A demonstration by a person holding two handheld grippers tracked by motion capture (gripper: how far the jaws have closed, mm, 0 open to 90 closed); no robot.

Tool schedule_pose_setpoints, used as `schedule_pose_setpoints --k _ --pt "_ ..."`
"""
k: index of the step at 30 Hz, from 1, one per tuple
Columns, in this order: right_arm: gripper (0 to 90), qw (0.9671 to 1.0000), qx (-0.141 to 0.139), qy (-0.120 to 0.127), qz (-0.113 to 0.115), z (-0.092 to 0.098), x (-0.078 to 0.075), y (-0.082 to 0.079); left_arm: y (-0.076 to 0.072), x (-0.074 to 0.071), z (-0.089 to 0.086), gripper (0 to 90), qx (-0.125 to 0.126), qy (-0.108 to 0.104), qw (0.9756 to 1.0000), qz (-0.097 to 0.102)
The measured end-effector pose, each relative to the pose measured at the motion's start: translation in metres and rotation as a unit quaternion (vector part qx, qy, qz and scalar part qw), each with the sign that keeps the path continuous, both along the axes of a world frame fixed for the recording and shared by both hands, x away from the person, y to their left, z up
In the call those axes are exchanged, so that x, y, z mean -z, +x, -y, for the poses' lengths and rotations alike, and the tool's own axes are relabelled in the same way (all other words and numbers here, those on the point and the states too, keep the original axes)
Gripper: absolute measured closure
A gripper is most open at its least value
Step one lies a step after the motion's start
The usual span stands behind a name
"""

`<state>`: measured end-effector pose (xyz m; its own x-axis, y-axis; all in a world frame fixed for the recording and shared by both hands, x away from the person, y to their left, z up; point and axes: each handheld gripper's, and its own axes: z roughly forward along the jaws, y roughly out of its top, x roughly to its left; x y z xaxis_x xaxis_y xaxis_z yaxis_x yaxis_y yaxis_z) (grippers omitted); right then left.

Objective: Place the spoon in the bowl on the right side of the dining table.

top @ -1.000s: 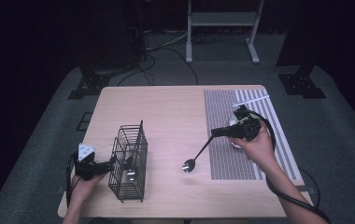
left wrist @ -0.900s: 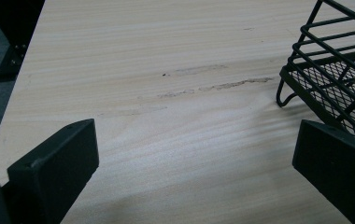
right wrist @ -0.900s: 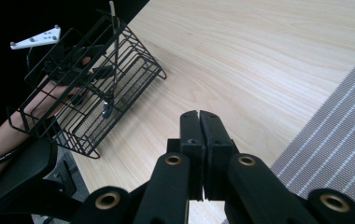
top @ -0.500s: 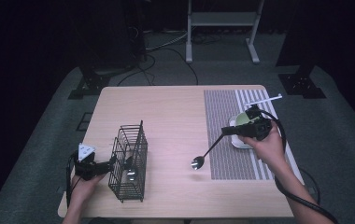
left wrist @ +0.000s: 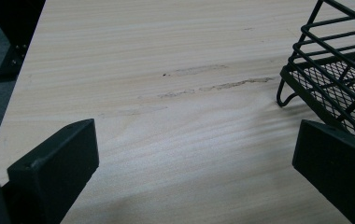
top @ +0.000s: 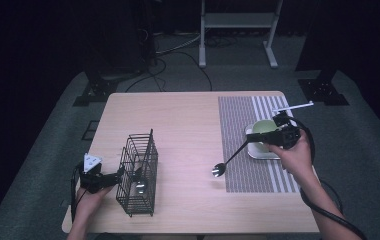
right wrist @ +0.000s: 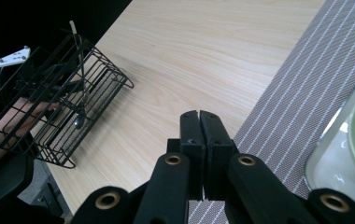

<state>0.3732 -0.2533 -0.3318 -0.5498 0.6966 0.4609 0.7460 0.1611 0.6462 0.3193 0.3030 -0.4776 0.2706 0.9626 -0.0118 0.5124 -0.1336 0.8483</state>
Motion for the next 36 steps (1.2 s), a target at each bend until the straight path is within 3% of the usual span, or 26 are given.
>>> schedule_pose_setpoints --k 36 --pt "88.6 0.9971 0.075 0.009 0.005 0.053 -0.005 0.002 0.0 0.0 0.0 0.0 -0.002 0.0 1.0 0.0"
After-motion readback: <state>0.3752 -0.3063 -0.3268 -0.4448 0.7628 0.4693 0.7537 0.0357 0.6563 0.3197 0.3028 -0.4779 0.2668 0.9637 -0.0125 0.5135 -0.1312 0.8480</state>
